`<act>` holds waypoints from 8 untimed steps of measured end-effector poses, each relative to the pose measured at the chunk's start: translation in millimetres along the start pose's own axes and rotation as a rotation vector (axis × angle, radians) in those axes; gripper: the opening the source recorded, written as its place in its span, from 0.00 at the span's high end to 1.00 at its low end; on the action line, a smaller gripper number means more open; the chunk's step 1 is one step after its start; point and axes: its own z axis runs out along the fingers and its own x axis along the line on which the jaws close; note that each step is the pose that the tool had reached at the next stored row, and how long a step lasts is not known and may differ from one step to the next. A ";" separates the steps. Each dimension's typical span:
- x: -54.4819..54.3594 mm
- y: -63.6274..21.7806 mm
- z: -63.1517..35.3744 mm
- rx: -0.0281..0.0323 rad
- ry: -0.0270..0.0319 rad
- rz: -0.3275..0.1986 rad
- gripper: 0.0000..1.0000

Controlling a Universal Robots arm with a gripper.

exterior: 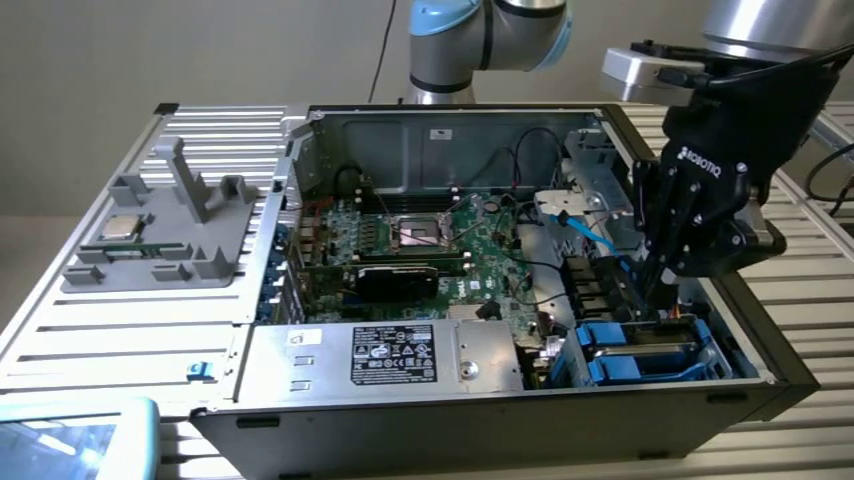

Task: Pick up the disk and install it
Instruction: 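Insert the second disk wire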

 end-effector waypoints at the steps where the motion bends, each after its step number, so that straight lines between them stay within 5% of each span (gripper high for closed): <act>1: 1.6 0.1 1.0 -0.0002 -0.0085 -0.001 0.84; 5: 7.2 0.2 4.1 -0.0010 -0.0423 -0.004 0.84; 8: 10.9 0.1 6.5 -0.0013 -0.0734 -0.006 0.84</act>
